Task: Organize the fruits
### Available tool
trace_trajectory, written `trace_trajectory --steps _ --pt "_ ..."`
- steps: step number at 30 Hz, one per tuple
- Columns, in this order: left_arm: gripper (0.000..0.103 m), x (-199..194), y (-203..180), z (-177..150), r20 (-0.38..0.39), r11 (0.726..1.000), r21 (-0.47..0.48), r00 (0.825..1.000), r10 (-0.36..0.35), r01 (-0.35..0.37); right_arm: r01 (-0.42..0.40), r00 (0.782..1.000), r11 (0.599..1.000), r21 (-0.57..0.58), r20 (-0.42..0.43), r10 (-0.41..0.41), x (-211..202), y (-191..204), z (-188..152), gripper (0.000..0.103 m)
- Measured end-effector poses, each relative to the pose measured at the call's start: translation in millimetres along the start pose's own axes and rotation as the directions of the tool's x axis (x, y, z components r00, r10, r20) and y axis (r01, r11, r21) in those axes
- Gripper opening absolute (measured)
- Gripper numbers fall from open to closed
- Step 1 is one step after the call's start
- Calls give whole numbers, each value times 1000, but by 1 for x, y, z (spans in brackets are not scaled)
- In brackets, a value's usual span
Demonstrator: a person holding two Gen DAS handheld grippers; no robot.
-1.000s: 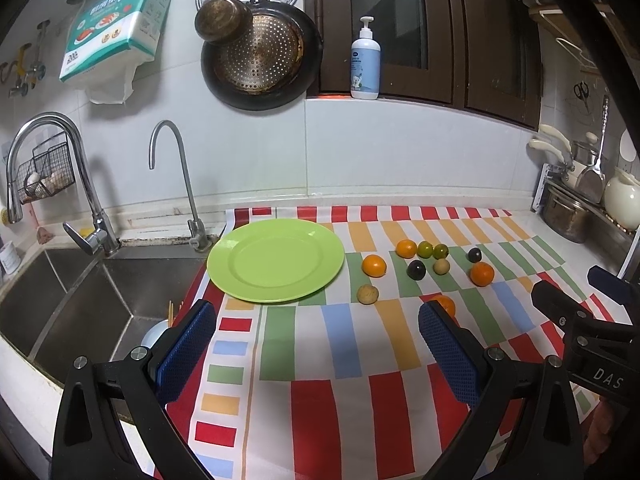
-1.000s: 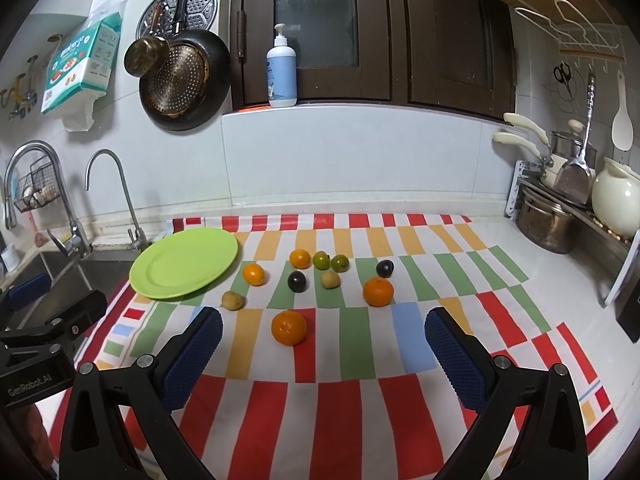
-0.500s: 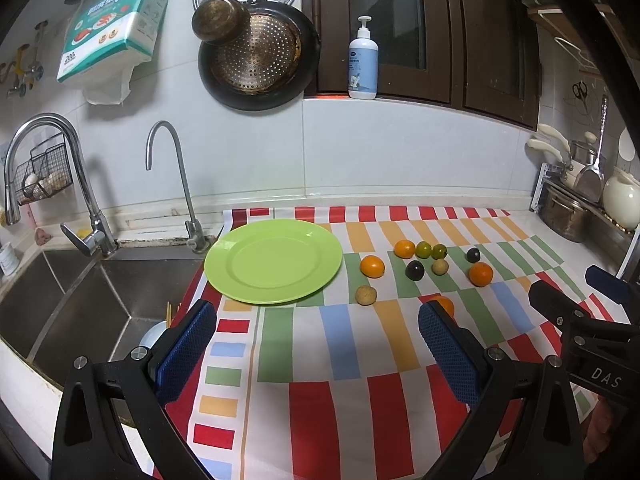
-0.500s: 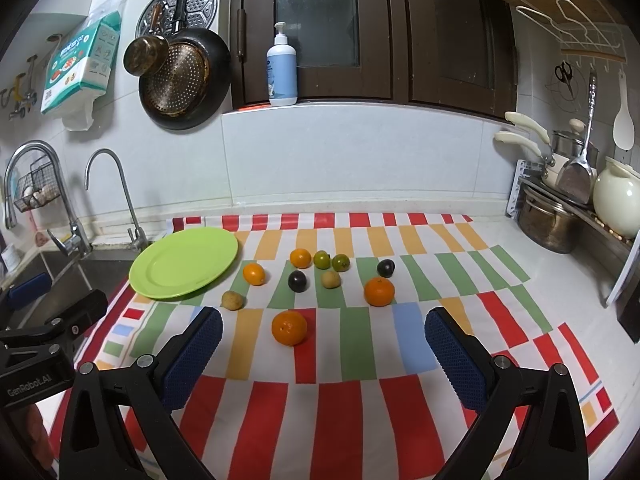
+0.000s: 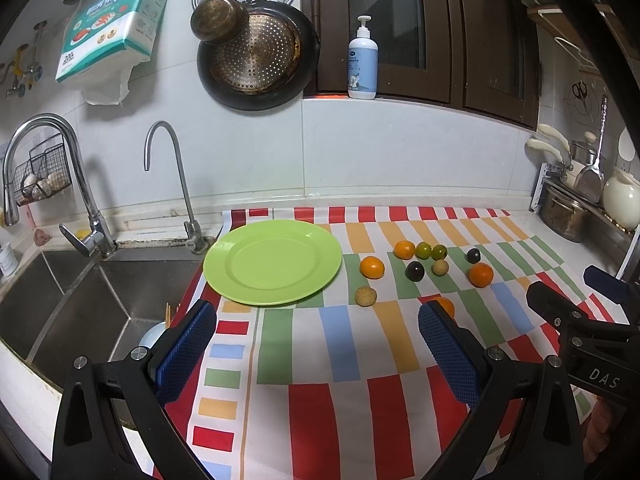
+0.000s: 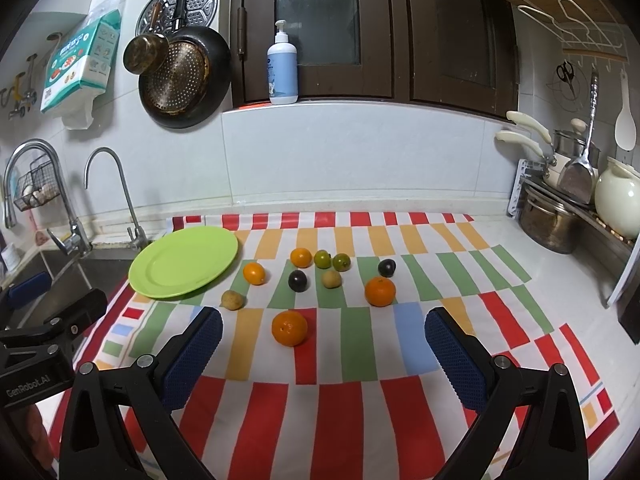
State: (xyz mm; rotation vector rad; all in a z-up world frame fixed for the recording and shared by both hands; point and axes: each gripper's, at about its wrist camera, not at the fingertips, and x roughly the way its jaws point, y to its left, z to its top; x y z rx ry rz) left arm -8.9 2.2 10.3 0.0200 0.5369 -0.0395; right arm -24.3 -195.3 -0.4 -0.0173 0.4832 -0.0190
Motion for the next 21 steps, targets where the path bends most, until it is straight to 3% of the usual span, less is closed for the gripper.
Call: trace_trajectory --steps 12,21 --pt "103 11 1 3 -12 1000 16 1000 -14 14 -9 1000 1000 -5 -22 9 13 4 2 102" --pt "91 35 5 8 -25 993 68 996 -91 92 -7 999 1000 -29 -51 6 32 12 1 102"
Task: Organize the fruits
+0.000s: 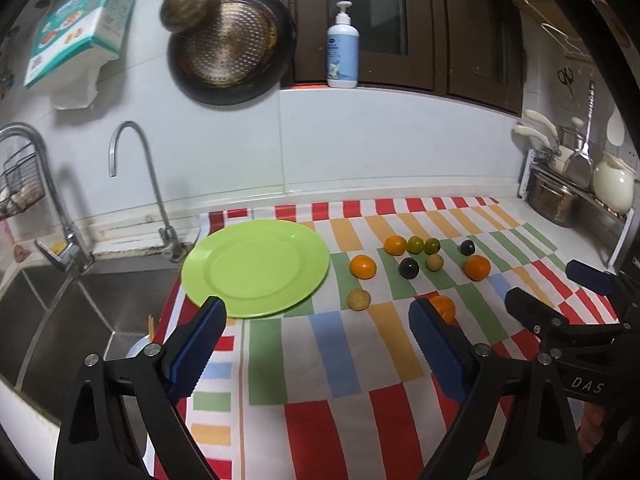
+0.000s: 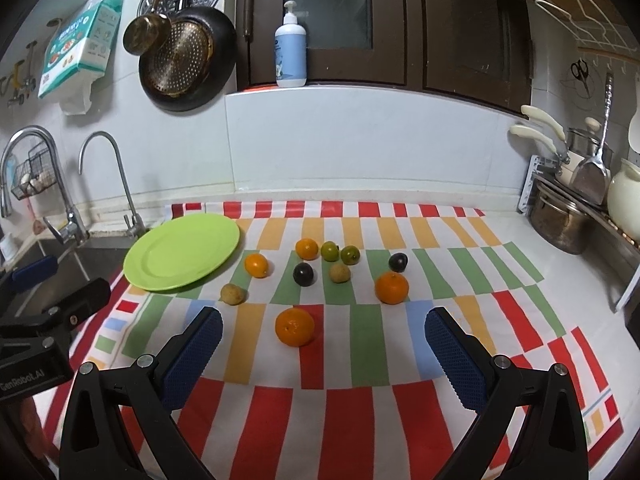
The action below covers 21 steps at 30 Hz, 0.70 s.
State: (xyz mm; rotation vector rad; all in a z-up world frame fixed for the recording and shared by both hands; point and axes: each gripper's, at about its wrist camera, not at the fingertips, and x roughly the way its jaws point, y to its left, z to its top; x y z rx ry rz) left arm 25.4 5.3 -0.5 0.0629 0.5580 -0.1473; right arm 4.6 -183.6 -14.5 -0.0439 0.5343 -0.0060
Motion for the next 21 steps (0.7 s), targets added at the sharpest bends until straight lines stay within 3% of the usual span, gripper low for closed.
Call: trace_trajectory --steps 10,21 --pt "74 38 -1 6 -23 986 144 996 -87 90 8 998 1000 -30 -56 -10 32 10 0 98" --pt "61 101 -7 7 -129 950 222 972 -194 219 -7 987 998 -65 -163 -4 83 17 -4 84"
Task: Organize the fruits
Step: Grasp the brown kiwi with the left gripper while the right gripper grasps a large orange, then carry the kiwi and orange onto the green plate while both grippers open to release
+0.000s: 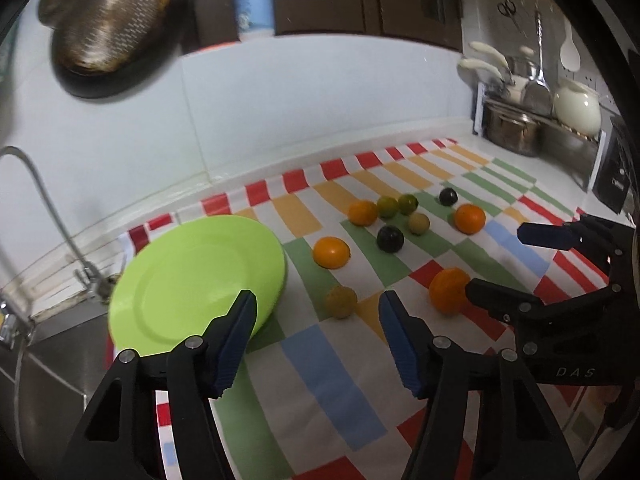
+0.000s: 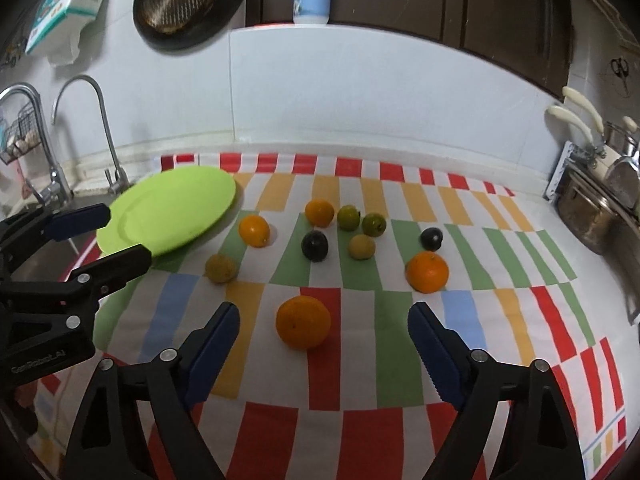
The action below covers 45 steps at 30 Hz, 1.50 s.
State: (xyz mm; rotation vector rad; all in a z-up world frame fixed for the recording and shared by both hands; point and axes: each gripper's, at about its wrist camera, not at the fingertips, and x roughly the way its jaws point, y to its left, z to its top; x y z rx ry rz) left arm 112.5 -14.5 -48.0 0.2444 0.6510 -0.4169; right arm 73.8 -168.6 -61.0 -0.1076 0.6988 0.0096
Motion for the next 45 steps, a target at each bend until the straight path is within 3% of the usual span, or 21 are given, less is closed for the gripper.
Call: trace_trajectory --steps 10,19,28,36,45 --pt "41 52 0 -1 -119 994 2 987 -111 113 -46 993 999 -2 -106 46 35 1 -3 68" --pt "33 82 -2 1 -190 990 -33 972 -139 135 -80 987 997 18 -142 82 51 -3 -5 54" --pt "29 94 -1 1 -213 991 -84 969 -121 106 -133 980 991 9 -148 132 57 1 -3 41" --pt "29 78 6 1 -187 987 -138 977 -105 80 -166 975 986 15 -150 167 58 -1 1 41" --pt "29 41 23 0 -144 979 -204 989 -23 -7 -235 966 972 -20 -120 231 45 11 16 41"
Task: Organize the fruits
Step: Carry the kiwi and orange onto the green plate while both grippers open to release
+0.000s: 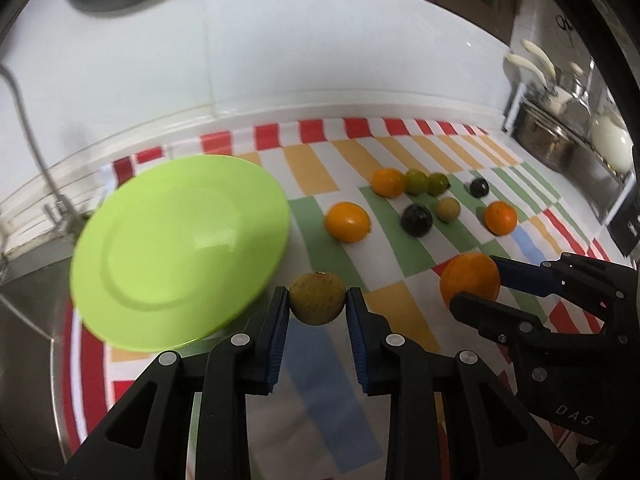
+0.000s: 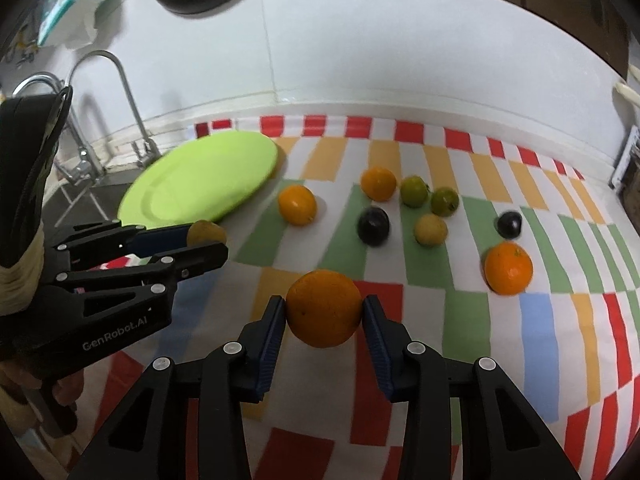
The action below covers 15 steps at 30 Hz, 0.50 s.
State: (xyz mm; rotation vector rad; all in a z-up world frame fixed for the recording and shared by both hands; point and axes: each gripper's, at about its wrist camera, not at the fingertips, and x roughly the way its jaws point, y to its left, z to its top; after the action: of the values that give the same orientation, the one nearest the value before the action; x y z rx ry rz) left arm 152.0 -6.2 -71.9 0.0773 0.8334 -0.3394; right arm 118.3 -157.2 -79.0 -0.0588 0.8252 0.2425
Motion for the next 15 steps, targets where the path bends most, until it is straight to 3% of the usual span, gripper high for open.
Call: trace_trajectory --steps 15 --pt "29 -27 55 9 90 983 -114 984 155 -144 -126 984 974 -186 105 147 11 47 51 41"
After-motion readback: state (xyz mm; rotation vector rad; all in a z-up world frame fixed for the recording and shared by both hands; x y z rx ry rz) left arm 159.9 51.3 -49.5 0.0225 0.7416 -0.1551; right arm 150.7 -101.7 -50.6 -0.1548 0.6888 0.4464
